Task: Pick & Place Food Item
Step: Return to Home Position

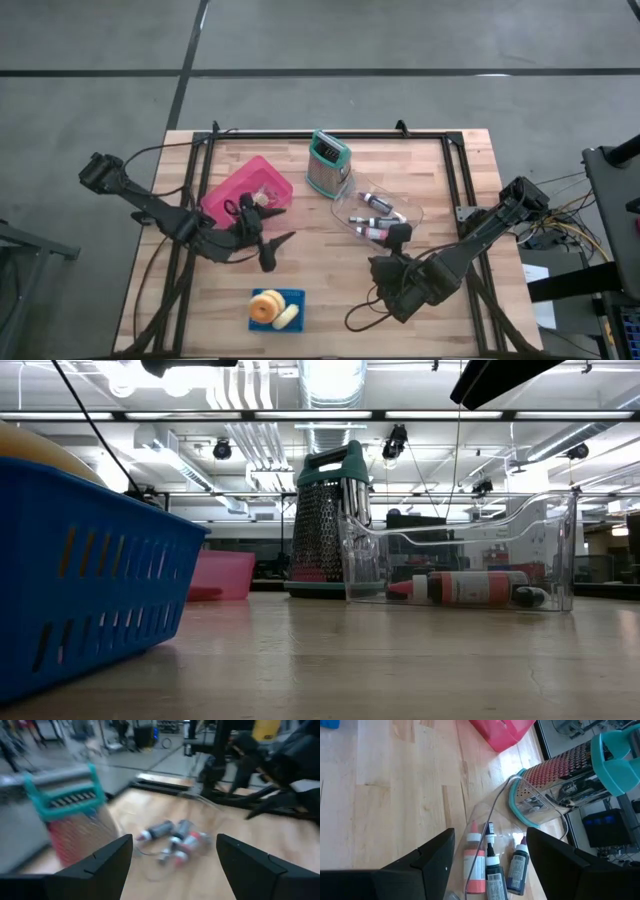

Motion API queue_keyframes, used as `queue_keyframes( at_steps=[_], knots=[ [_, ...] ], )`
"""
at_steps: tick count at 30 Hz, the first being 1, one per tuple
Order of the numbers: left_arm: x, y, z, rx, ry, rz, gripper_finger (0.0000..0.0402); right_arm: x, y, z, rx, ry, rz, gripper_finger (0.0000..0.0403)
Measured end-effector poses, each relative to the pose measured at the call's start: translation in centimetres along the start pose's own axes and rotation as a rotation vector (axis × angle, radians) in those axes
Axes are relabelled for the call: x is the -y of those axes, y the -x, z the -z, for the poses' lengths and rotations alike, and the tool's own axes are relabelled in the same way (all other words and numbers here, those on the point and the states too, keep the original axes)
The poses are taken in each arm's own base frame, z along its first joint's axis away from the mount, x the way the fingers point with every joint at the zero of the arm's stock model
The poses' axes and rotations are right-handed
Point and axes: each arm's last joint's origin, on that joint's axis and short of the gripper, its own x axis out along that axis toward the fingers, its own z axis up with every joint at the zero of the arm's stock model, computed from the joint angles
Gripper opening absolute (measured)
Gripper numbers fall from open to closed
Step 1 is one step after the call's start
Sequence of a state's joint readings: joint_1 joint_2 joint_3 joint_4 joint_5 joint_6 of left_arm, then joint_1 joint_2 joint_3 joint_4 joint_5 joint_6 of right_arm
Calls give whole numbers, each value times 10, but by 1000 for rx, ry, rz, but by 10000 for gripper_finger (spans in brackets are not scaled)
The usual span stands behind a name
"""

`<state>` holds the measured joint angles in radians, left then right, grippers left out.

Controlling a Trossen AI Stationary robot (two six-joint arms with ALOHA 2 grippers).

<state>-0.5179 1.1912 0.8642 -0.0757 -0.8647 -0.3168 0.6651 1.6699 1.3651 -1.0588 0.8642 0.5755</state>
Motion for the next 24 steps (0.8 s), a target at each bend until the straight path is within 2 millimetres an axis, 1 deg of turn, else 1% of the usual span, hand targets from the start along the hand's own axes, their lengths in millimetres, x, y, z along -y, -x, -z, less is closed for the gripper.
queue_keyframes(
  at_steps=[3,9,13,24],
  knots=[
    [-1,0,0,11,-58,-36,291,0,0,0,0,0,0,245],
    [-1,-1,0,14,-45,-40,291,0,0,0,1,-1,0,247],
    [-1,-1,0,15,-5,-40,291,0,0,0,1,-2,-1,246],
    [-2,-2,0,13,-53,-48,291,0,0,0,1,1,-1,240]
  ],
)
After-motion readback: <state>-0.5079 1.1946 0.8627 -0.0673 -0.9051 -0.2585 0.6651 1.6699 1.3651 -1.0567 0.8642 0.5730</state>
